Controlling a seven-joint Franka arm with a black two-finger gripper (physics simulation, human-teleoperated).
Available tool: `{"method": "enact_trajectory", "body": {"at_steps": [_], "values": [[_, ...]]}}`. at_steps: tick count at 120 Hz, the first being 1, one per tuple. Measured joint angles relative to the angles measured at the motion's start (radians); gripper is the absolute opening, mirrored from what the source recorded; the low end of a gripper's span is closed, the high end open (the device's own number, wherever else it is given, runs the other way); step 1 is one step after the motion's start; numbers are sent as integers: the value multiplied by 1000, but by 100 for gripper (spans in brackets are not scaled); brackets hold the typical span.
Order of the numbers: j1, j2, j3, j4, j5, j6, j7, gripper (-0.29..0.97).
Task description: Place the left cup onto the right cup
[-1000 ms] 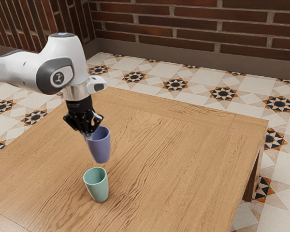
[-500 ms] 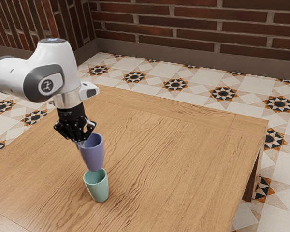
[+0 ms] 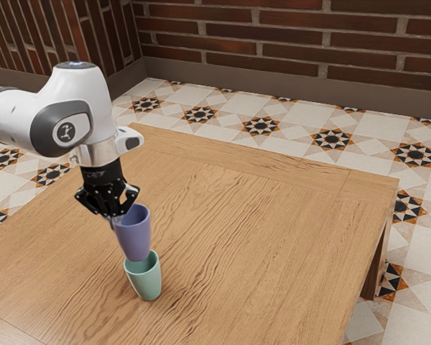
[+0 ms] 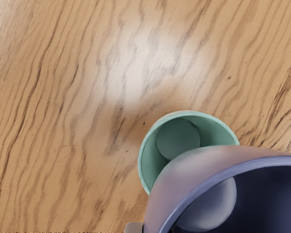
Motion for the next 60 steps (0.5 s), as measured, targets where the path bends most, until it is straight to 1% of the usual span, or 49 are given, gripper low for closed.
{"method": "enact_trajectory", "body": {"at_steps": [60], "values": [[7,37,0,0,-7,36,-29,-11]]}}
